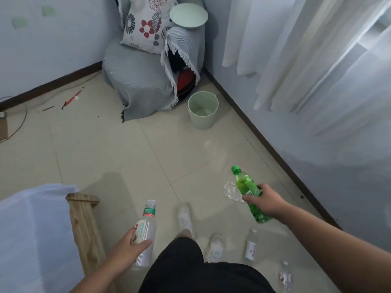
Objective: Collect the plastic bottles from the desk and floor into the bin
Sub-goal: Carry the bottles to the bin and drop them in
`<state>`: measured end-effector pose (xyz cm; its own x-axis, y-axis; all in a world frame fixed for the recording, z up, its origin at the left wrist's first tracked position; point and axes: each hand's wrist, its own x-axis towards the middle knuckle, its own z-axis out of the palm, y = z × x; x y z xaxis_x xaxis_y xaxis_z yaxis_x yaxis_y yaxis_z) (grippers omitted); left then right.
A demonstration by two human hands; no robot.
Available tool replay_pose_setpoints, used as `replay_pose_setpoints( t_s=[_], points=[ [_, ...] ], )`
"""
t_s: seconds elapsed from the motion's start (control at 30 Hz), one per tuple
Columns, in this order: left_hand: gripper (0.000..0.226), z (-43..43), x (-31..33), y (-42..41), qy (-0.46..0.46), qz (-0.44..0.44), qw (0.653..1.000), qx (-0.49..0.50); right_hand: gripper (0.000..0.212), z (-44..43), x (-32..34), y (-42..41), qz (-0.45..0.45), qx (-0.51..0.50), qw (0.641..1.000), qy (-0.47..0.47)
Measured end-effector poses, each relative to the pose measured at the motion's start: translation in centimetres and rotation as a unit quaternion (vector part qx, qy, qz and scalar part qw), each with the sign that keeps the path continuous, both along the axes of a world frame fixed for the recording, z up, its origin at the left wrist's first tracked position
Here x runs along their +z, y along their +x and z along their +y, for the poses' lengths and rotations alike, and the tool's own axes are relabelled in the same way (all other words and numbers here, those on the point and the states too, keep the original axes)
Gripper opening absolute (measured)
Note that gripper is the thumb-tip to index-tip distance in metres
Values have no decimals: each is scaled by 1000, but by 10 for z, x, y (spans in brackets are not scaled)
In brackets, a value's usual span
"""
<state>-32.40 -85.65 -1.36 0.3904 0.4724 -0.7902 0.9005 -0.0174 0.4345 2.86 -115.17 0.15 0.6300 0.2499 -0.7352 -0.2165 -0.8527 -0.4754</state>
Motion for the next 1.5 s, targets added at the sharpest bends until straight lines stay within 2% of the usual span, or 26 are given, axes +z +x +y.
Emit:
replay_pose_setpoints(
  t_s=[0.17,0.3,0.6,0.8,1.2,1.4,1.5],
  points=[
    [74,68,-20,74,5,-1,1000,-13,82,74,-5,78,-8,-12,1000,7],
    [73,134,-30,147,-3,-8,1000,-22,75,108,-15,116,-2,-37,999,-11],
    [90,257,4,341,24,-33,993,-110,79,109,-17,157,51,-77,991,-96],
    [82,291,2,454,21,-41,991,-125,70,130,-32,223,81,-91,987,-102],
    [73,351,-7,554,-17,21,995,-95,74,259,-29,430,48,-3,998,-51],
    [72,401,-38,623,-67,38,991,-106,68,337,-54,482,47,-58,996,-57],
    [62,422,-68,667,-92,37,987,-125,60,375,-86,495,35,-93,992,-76]
  ],
)
